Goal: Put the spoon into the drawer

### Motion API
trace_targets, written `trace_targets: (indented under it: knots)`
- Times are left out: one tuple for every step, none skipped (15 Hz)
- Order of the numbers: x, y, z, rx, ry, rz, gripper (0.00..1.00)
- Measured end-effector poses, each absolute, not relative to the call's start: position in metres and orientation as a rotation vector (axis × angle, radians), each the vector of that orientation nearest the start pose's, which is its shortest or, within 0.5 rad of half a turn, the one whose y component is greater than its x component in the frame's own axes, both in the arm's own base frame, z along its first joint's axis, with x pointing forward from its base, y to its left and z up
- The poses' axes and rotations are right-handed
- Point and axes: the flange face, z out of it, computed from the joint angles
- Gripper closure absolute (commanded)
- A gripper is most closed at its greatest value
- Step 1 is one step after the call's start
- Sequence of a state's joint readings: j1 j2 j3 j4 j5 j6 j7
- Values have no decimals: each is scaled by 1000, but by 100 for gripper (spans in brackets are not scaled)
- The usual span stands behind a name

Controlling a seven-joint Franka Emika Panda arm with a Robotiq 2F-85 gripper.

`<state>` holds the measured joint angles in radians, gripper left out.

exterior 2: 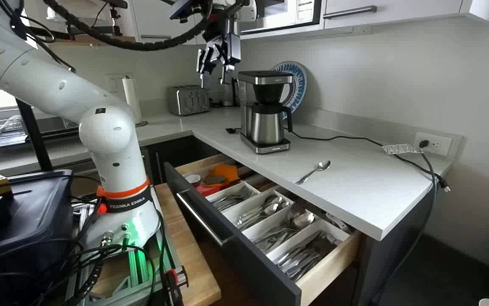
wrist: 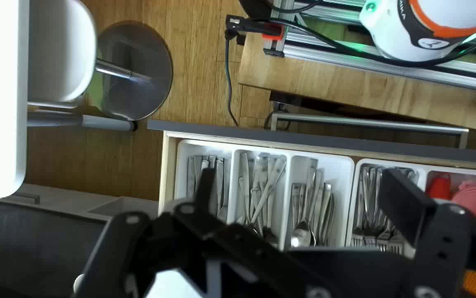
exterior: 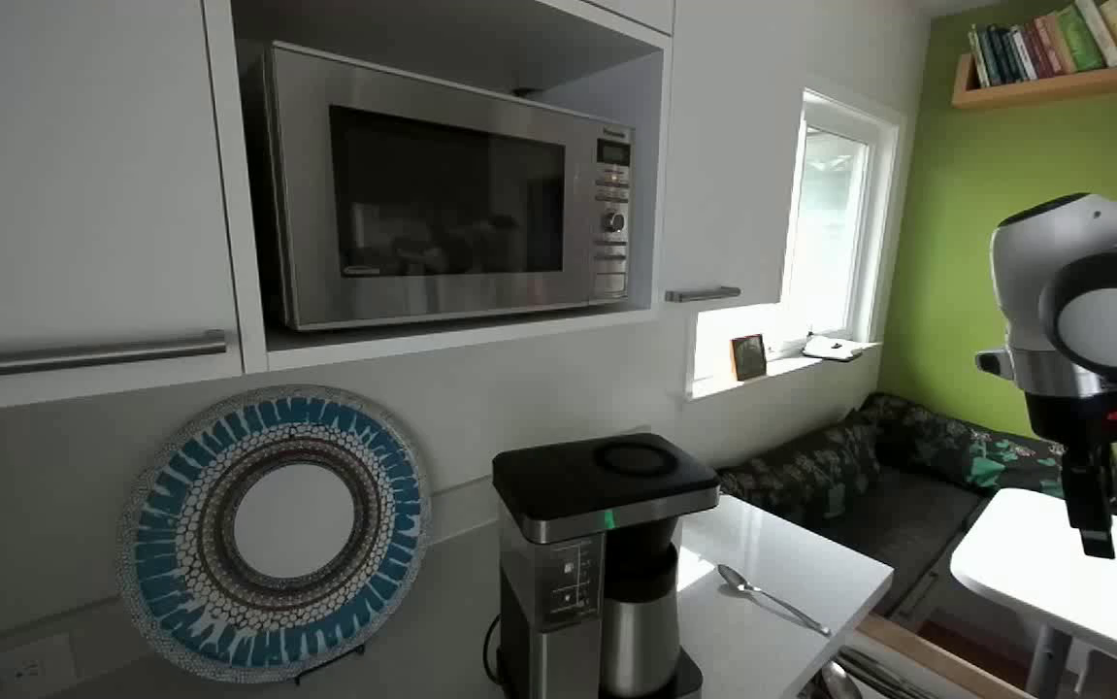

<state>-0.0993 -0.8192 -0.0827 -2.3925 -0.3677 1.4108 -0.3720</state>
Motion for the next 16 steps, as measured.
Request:
trace_targets:
  knots:
    - [267,-100,575,-3355,-323,404,0]
    - [267,-100,575,-3355,-323,404,0]
    - [267,-100,575,-3355,-323,404,0]
    - [267,-100,575,-3355,-323,404,0]
    - [267,-100,575,-3355,-323,404,0]
    - [267,-100,575,-3355,-323,404,0]
    - [267,-100,575,-3355,-323,404,0]
    - [267,-100,575,-3355,-323,404,0]
    - [267,-100,575,-3355,-323,404,0]
    - [268,-100,575,-3354,-326,402,0]
    - [269,-100,575,-3350,-336,400,0]
    - [273,-100,575,-3341,-361,406,0]
    - [278,-101,575,-3332,-375,406,0]
    - [287,-104,575,-3322,-389,403,0]
    - [300,-107,573,-3319,-403,384,0]
    - [317,-110,570,-3320,-431,351,0]
